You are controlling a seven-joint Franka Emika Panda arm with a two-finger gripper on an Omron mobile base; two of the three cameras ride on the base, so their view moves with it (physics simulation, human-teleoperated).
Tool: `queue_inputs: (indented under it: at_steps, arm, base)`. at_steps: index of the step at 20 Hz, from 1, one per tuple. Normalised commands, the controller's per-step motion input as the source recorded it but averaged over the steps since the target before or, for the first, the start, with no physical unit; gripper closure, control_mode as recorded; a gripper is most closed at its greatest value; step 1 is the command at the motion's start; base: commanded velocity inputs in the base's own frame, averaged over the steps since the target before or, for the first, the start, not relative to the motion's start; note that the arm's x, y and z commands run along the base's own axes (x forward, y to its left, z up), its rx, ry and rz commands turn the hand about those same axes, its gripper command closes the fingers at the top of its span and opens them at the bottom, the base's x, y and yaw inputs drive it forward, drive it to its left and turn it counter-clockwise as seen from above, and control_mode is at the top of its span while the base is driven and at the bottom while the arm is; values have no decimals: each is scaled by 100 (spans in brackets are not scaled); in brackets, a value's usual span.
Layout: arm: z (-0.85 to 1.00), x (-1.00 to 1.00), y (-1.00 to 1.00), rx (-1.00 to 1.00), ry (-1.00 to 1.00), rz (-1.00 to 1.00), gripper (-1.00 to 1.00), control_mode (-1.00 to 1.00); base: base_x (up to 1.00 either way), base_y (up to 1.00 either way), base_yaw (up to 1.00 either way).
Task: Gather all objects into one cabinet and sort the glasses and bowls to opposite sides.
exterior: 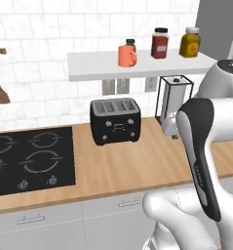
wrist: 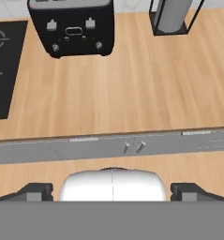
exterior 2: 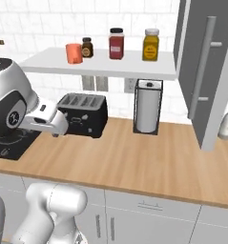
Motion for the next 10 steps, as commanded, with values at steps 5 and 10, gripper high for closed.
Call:
queue_inputs:
  at_steps: [5,10]
  arm:
    - [0,0,0,0,0,0,-100,100]
    - [0,0,0,0,0,0,-100,100]
  base:
    - [41,0,0]
    - [41,0,0]
